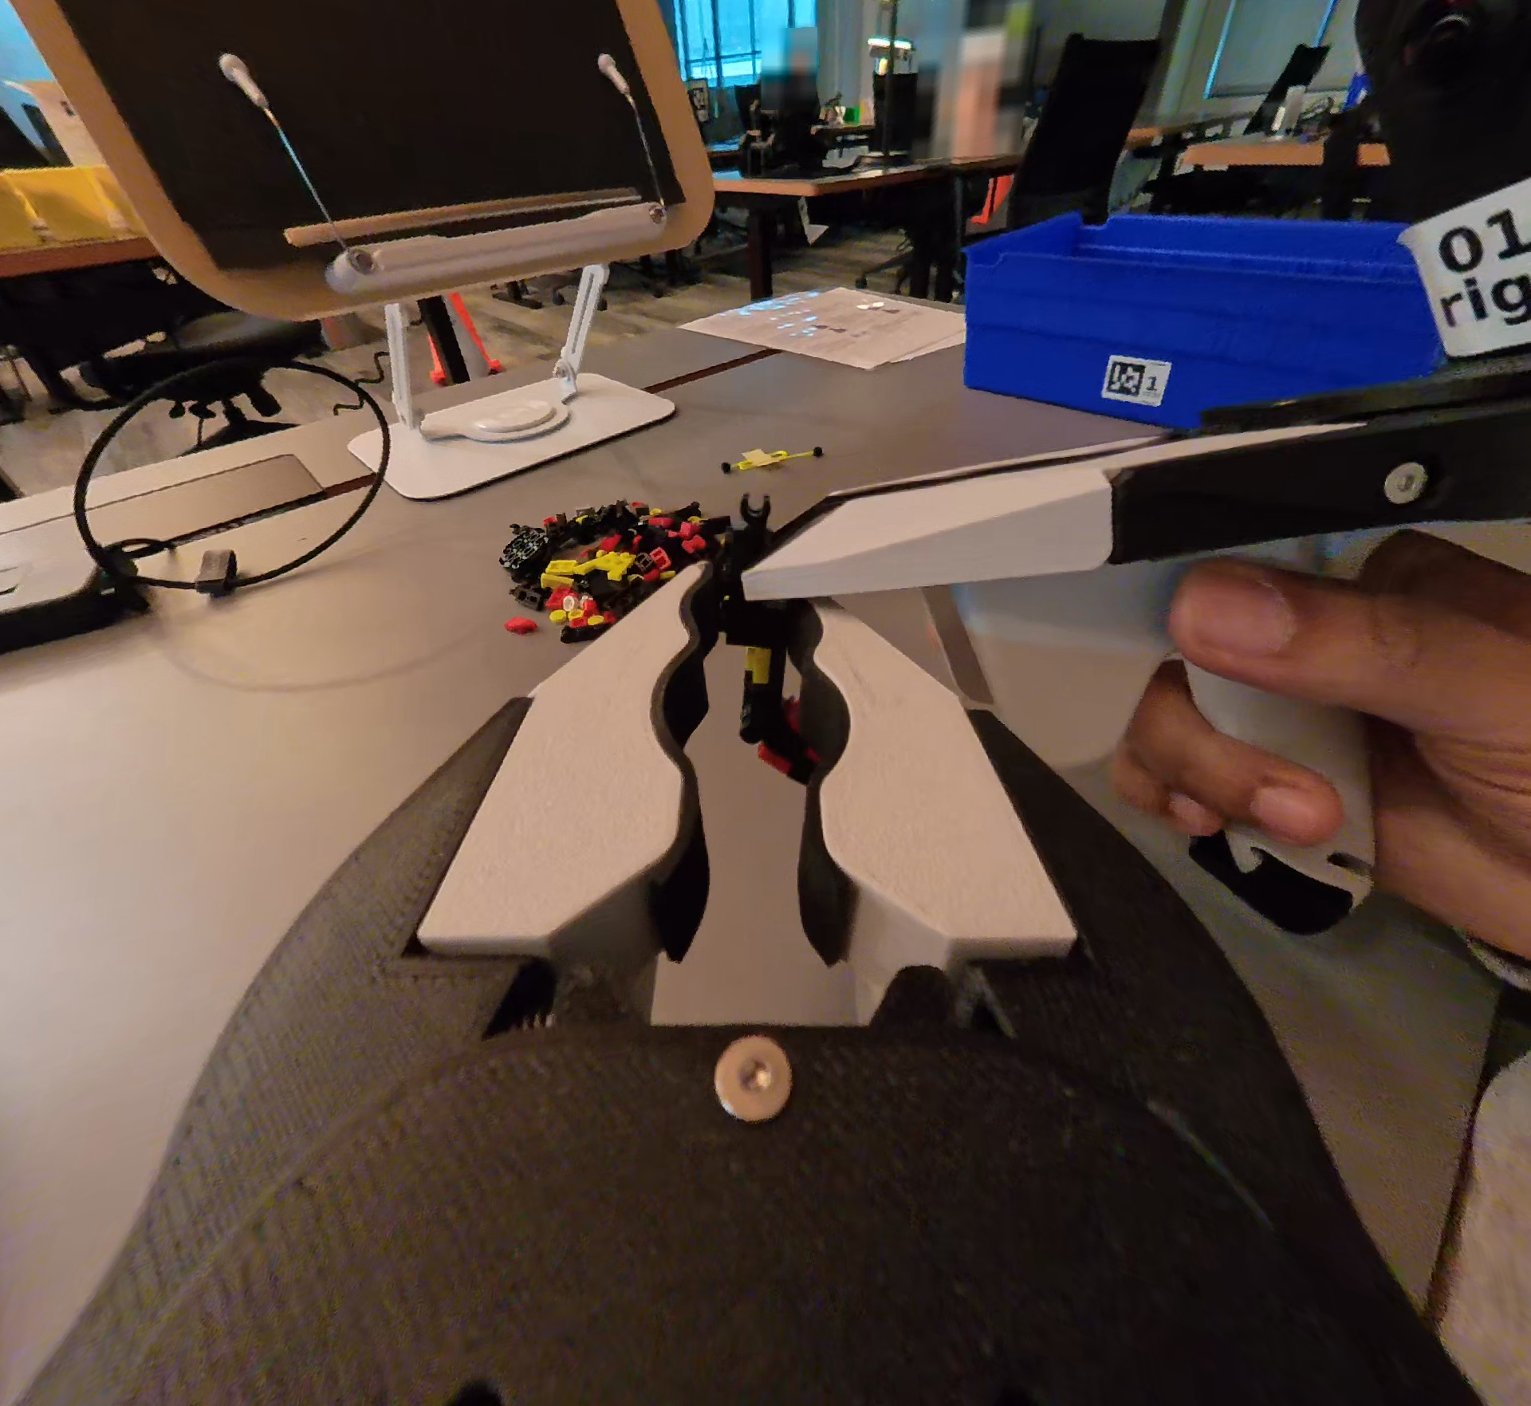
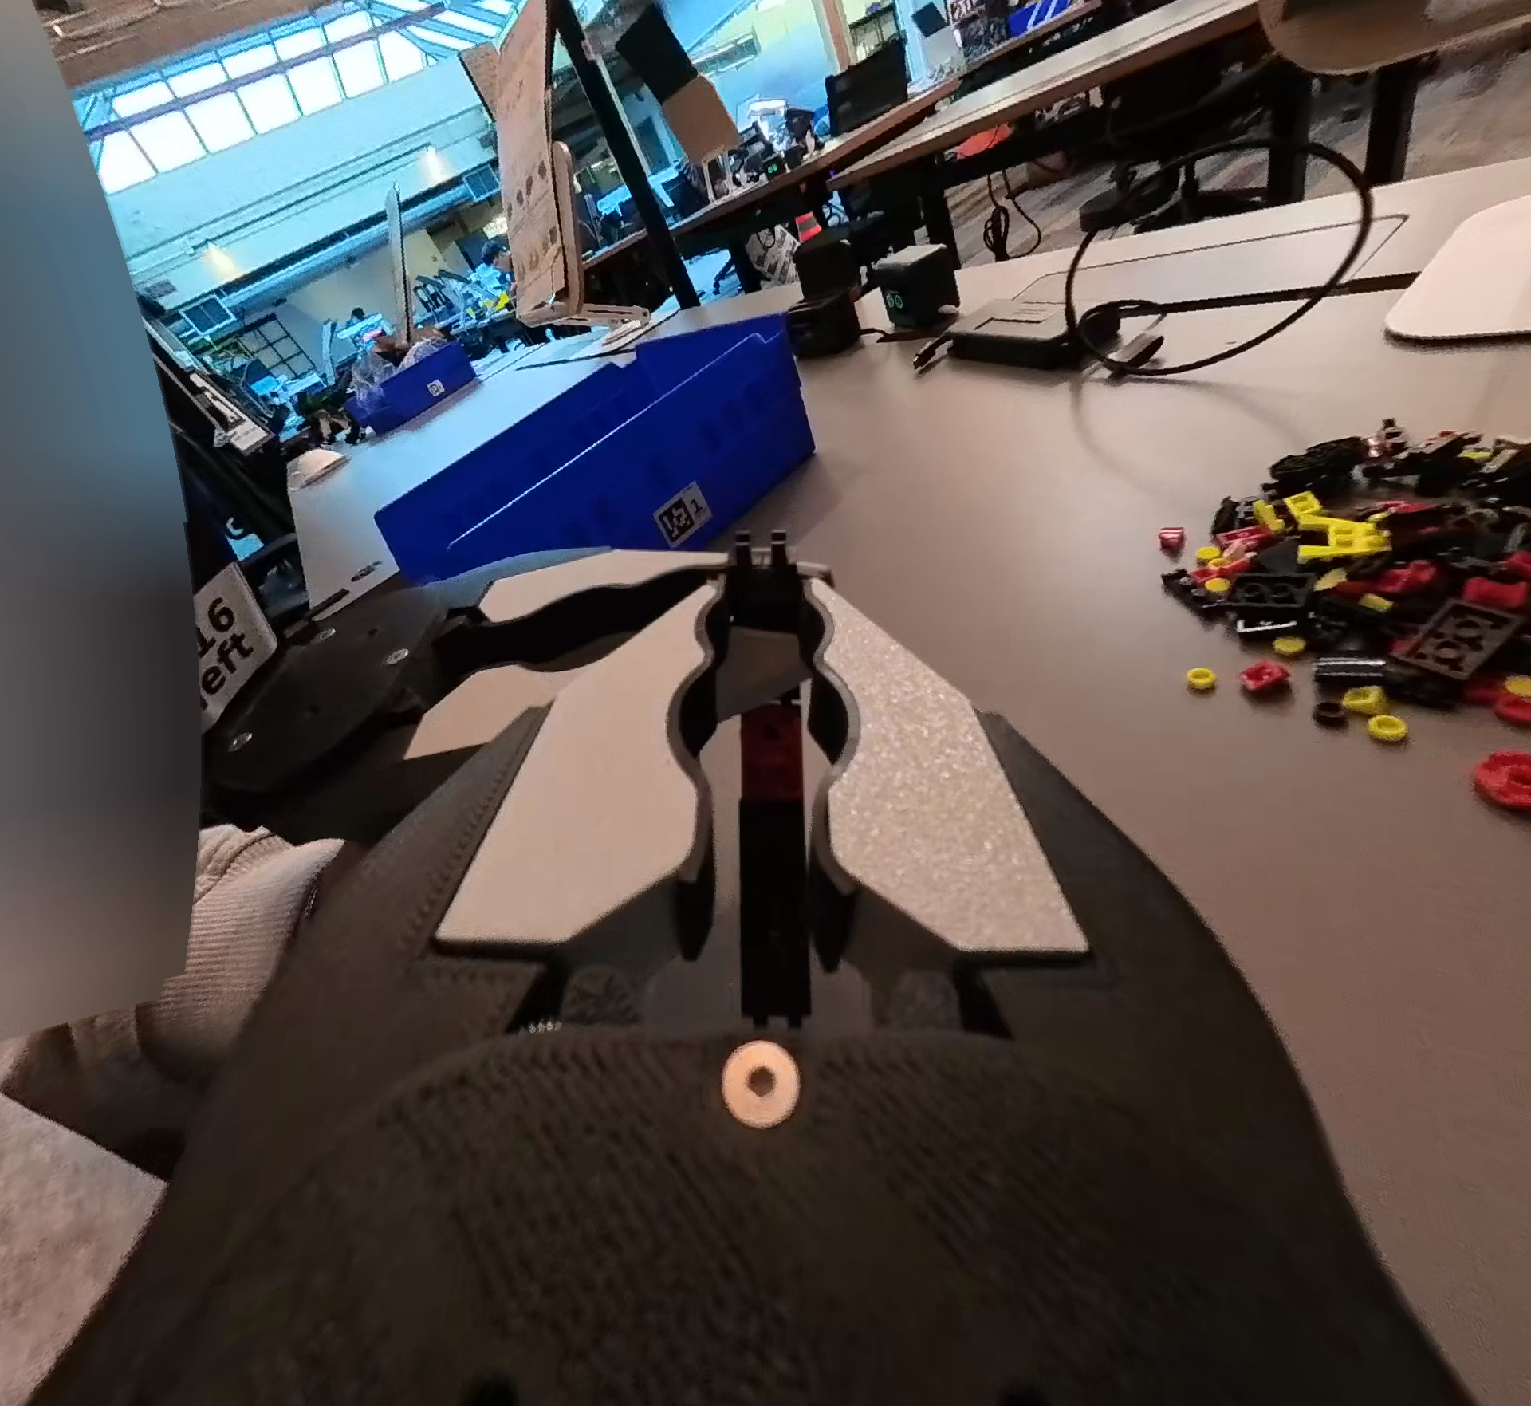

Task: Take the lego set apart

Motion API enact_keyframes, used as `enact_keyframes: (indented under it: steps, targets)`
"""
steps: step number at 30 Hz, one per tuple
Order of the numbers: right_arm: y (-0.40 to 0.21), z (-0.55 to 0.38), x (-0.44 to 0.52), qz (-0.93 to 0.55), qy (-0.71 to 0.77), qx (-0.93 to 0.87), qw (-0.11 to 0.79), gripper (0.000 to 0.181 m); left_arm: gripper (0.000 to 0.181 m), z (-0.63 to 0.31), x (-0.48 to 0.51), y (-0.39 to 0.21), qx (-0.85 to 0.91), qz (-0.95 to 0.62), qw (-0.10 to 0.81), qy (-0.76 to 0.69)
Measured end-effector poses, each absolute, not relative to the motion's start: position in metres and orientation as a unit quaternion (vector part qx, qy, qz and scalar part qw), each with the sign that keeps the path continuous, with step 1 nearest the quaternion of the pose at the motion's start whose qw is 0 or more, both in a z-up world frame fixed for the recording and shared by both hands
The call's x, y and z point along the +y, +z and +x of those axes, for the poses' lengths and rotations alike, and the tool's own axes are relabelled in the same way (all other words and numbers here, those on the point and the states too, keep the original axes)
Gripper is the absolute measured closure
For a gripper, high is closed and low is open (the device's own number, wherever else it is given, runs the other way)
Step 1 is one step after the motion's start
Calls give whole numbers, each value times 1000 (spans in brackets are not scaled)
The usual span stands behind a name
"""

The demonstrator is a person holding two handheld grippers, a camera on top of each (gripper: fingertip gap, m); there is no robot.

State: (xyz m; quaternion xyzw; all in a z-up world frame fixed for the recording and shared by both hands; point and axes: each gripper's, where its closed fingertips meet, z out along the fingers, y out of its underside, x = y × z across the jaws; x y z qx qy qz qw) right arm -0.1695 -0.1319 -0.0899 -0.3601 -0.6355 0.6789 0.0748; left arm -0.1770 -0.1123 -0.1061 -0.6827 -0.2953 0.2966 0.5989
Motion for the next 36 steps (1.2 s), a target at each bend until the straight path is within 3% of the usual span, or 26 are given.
enact_keyframes:
  steps: [17, 26, 30, 32, 36]
  targets:
    - [-88, -170, -125, -344, 693, -630, 68, 165, 169, -172, -110, -110, -275, -706, 598, 261]
    - [-76, -177, -106, -230, 636, -673, 300, 159, 168, -182, -127, -110, -372, -631, 676, 78]
    - [-79, -180, -109, -213, 631, -676, 317, 131, 168, -182, -129, -111, -389, -603, 697, 10]
    - [-82, -183, -109, -223, 624, -679, 315, 102, 168, -182, -128, -112, -389, -601, 699, 2]
    - [-87, -195, -98, -217, 540, -692, 428, 125, 168, -181, -127, -114, -380, -616, 689, 32]
